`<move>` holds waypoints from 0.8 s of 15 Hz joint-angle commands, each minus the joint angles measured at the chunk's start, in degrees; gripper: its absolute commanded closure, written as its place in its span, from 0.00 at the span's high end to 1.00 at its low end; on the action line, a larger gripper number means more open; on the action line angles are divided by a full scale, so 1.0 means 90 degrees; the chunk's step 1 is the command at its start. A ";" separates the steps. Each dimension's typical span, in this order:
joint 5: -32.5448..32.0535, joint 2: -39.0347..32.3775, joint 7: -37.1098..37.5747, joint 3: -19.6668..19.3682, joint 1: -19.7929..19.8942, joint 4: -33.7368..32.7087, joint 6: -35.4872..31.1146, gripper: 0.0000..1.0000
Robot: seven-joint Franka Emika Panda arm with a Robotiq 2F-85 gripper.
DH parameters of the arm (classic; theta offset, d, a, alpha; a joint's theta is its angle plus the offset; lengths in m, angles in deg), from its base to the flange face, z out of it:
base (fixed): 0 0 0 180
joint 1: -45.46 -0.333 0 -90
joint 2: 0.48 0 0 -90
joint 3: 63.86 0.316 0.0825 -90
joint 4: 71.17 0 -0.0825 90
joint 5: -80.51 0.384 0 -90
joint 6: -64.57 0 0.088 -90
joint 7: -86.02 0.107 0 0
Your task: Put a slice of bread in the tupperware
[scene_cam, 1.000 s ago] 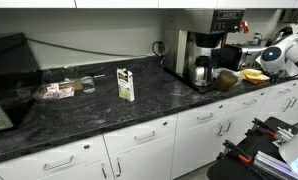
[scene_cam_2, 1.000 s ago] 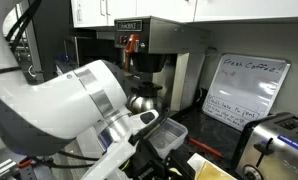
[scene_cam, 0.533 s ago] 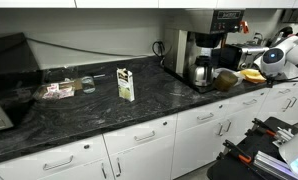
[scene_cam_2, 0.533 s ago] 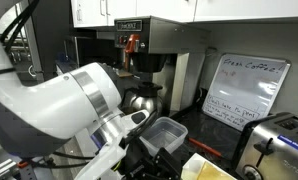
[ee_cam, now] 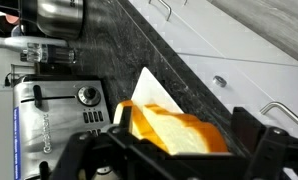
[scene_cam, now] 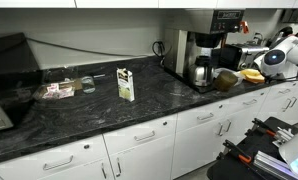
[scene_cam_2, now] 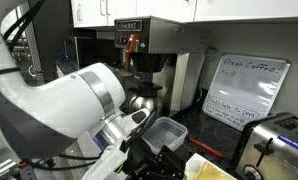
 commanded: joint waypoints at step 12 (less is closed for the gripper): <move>-0.0666 -0.0724 0.1246 0.0340 0.0176 -0.0604 -0.0391 0.83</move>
